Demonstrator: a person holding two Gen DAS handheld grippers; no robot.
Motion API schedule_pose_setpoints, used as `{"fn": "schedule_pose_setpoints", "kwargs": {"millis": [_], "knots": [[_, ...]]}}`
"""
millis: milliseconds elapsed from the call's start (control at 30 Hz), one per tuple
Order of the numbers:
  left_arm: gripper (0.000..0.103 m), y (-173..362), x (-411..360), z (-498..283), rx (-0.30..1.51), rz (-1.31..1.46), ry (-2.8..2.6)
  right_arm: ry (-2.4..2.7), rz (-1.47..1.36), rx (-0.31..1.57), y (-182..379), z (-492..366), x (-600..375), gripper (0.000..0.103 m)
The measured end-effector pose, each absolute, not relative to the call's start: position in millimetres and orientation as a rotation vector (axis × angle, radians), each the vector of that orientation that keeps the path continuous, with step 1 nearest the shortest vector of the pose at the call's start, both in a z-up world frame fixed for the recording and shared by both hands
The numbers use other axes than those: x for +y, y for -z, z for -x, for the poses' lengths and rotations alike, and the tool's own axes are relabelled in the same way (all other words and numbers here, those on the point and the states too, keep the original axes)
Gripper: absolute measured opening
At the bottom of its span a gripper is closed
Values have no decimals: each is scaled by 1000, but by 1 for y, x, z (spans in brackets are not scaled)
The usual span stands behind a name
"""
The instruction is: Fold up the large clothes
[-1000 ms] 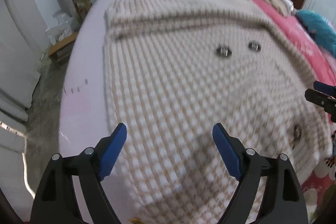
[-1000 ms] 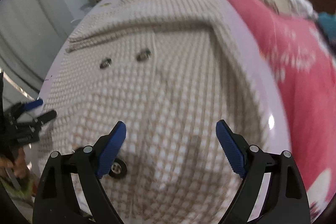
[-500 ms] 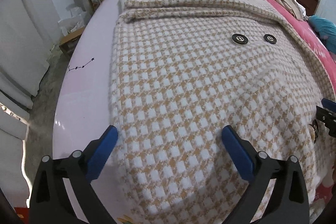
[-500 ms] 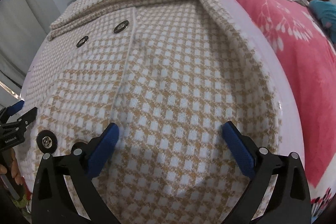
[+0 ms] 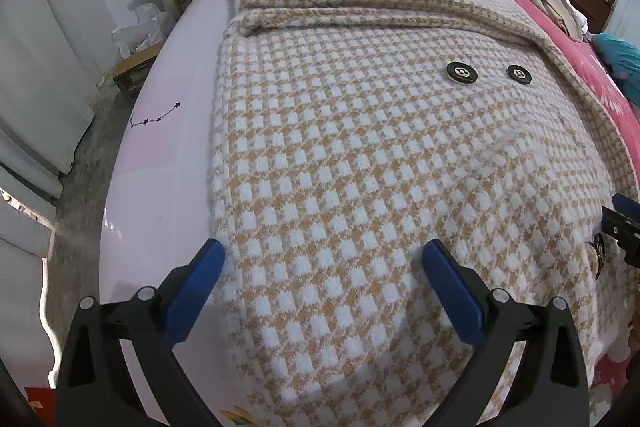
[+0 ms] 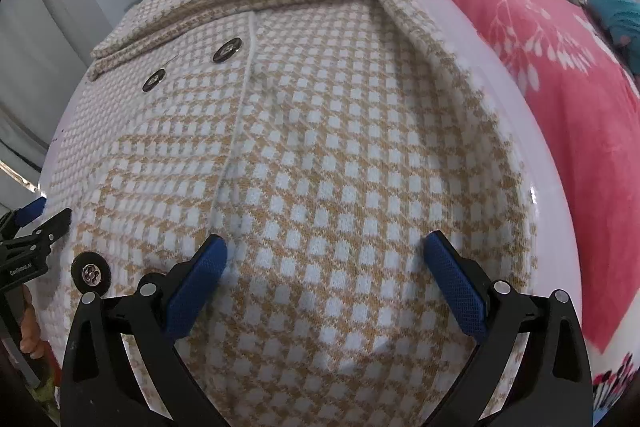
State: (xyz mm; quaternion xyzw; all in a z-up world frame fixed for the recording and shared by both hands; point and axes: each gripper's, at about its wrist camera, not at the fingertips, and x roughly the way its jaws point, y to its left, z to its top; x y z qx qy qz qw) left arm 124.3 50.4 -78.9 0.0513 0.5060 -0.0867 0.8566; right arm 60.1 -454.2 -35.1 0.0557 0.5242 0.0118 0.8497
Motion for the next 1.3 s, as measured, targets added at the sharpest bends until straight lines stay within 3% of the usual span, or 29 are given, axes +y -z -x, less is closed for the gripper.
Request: {"fn": "schedule_pose_setpoints", "kwargs": {"millis": [1300], "knots": [[98,80,50,-124,1064,-110,185,-26,-113,1116,34,-66,-455,95]]}}
